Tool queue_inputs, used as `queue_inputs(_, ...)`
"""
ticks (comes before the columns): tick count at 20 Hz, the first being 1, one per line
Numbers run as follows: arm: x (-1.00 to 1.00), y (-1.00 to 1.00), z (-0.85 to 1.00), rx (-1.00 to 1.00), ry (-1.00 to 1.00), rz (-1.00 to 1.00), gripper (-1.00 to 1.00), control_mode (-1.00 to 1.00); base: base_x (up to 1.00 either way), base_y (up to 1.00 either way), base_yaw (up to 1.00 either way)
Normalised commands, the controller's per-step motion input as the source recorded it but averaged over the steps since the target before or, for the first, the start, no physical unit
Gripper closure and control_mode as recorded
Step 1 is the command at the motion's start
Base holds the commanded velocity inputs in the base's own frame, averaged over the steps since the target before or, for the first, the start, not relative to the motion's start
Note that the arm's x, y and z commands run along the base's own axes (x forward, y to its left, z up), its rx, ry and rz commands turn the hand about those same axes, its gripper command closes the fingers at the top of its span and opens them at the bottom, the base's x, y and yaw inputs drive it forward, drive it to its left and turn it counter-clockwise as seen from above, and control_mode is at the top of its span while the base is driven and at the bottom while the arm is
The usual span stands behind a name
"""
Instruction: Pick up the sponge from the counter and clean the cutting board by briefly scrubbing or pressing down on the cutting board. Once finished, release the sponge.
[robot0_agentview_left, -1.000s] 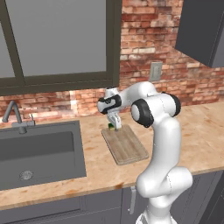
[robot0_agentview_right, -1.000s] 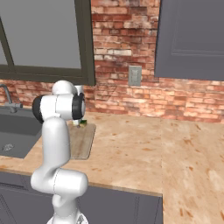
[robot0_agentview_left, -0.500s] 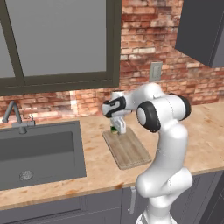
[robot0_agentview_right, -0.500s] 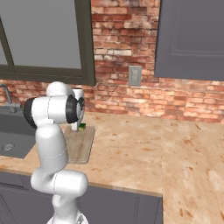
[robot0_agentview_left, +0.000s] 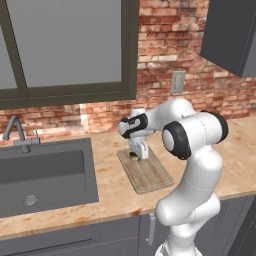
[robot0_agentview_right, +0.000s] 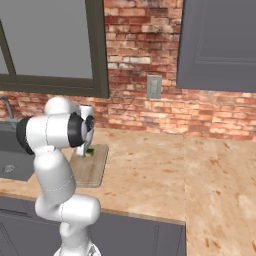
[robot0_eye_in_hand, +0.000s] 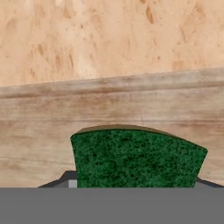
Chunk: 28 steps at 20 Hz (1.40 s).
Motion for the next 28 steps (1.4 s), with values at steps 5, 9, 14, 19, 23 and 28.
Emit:
queue_inputs(5, -0.64, 0.0, -0.14, -0.02, 0.28, 0.0, 1.0, -1.0, 0.0, 0.0, 0.0)
queue_inputs(9, -0.96, -0.12, -0.4, -0.01, 0.04, 0.0, 1.0, -1.0, 0.0, 0.0, 0.0)
queue_inputs(14, -1.0, -0.23, -0.44, 0.0, -0.16, 0.0, 1.0, -1.0, 0.0, 0.0, 0.0)
queue_inputs(19, -1.0, -0.24, -0.46, 0.0, -0.33, 0.0, 1.0, -1.0, 0.0, 0.0, 0.0)
queue_inputs(23, -1.0, -0.28, -0.41, 0.01, -0.26, 0.0, 1.0, -1.0, 0.0, 0.0, 0.0)
queue_inputs(28, -1.0, -0.32, -0.15, 0.07, 0.0, 0.0, 1.0, -1.0, 0.0, 0.0, 0.0)
